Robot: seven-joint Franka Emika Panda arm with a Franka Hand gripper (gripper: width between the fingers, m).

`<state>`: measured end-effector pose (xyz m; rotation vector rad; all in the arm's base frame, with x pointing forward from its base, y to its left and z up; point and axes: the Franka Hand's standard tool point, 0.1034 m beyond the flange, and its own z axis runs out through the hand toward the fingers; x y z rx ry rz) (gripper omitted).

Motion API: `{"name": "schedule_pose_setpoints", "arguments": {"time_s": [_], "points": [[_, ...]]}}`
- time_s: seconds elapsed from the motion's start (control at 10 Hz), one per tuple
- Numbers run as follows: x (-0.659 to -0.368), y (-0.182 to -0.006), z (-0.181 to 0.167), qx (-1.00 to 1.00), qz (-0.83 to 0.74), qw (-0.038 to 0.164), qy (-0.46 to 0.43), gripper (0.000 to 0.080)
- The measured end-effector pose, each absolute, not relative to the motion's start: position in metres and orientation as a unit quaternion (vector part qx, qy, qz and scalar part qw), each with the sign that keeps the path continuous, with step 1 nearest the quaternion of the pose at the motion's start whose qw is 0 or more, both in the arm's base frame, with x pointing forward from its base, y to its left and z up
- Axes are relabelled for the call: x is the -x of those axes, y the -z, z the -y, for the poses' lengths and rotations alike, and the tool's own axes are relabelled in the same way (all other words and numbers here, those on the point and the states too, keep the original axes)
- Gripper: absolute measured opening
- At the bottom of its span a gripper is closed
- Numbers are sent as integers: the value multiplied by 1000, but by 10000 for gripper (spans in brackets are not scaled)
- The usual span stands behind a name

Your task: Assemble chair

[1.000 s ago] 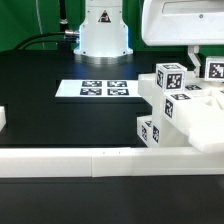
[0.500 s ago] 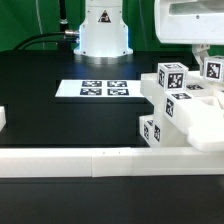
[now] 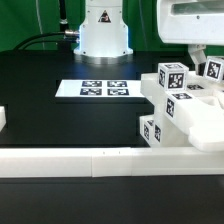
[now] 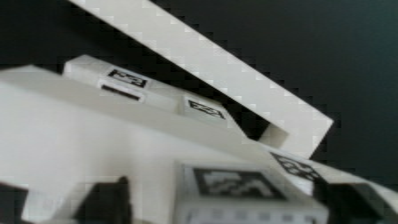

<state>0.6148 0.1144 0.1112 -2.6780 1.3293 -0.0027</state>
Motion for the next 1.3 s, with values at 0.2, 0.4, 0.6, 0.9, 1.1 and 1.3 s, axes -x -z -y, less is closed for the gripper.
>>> {"name": "schedule_pose_setpoints", "arguments": {"time_s": [0.2, 0.4, 0.6, 0.9, 1.1, 1.3], "points": [[-616, -112, -115, 927, -367, 74, 9, 635], [-616, -111, -115, 950, -304, 73, 14, 649], [-613, -113, -113, 986, -159, 51, 10, 649], [-615, -117, -113, 999, -23, 33, 11, 649], [-616, -118, -112, 997, 74, 17, 15, 649], [-617, -117, -111, 988, 151, 14, 19, 649]]}}
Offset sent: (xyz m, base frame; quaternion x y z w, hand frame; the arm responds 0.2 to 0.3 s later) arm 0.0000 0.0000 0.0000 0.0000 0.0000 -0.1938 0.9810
